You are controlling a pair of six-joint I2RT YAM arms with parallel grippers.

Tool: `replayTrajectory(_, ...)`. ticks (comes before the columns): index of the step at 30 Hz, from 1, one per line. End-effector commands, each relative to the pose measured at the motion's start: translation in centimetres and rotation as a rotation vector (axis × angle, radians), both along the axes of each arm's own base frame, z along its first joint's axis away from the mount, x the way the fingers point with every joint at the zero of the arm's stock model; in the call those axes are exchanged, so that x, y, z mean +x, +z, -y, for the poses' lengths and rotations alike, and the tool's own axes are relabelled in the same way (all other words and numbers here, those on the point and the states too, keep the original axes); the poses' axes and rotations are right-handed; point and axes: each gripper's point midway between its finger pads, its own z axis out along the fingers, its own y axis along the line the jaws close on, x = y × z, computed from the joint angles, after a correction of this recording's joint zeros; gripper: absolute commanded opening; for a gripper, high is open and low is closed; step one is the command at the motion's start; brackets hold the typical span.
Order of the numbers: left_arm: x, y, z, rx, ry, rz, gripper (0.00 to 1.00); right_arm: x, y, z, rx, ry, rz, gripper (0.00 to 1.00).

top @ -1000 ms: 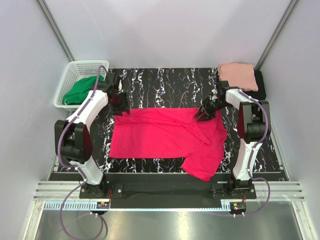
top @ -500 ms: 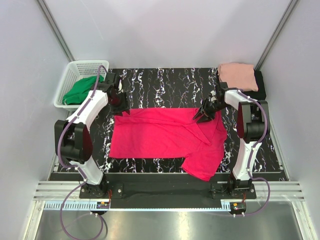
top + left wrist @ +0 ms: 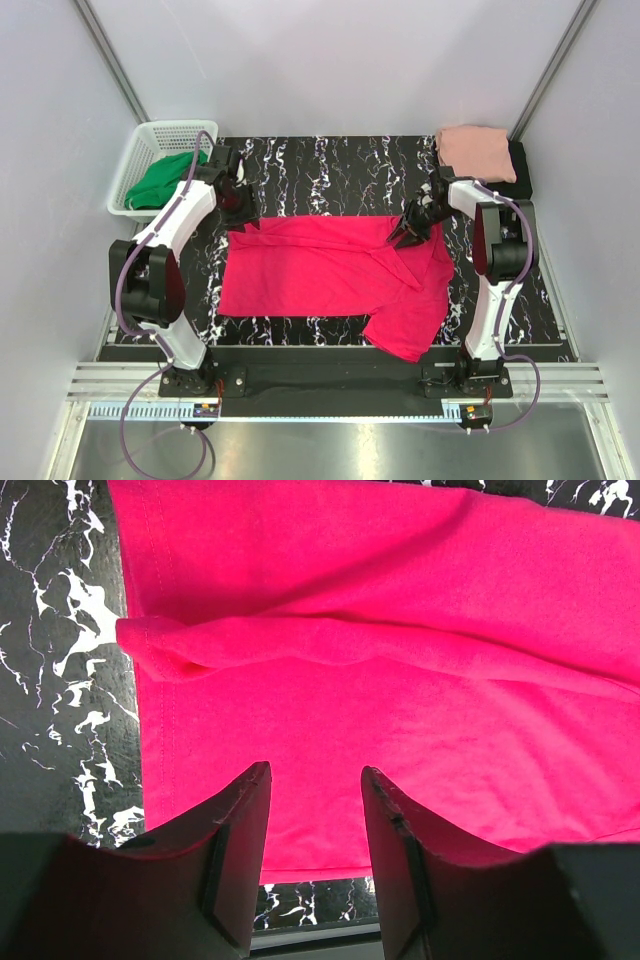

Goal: Fold and stack the t-shirts
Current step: Fold the tshirt

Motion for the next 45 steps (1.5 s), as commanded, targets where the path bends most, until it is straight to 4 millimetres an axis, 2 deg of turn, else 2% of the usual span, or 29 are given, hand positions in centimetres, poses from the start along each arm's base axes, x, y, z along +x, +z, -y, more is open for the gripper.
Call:
replayTrajectory(1,0.5,0.8,0.2,-0.003,-0.024,0.043,0.45,-0.2,-0.6,0.2,-0.028,0.018,-0.011,0.41)
replayTrajectory(10,0.8,0.7,0.1,0.000,-0.033,0.043,0.45,0.0,-1.0,0.1,-0.030,0.023,-0.024,0.41)
replayTrajectory(14,0.8,0.7,0.0,0.003,-0.032,0.044,0.45,0.0,-1.0,-0.1,-0.033,0.027,-0.020,0.38)
replayTrajectory(20,0.9,0.7,-0.2,0.003,-0.029,0.046,0.45,0.0,-0.8,-0.2,-0.029,0.030,-0.026,0.23)
replayTrajectory(24,0.9,0.6,-0.2,0.002,-0.029,0.041,0.45,-0.3,-0.1,-0.2,-0.034,0.033,-0.023,0.08)
replayTrajectory(27,1.0,0.6,0.0,-0.005,-0.028,0.041,0.45,-0.7,0.7,-0.3,-0.031,0.035,-0.024,0.00)
replayTrajectory(38,1.3,1.0,0.3,-0.026,-0.021,0.059,0.45,-4.4,4.2,-1.8,-0.013,0.065,-0.011,0.00)
replayTrajectory(45,1.2,1.4,0.4,-0.032,-0.019,0.076,0.44,-6.7,4.6,-3.0,-0.016,0.084,-0.032,0.01)
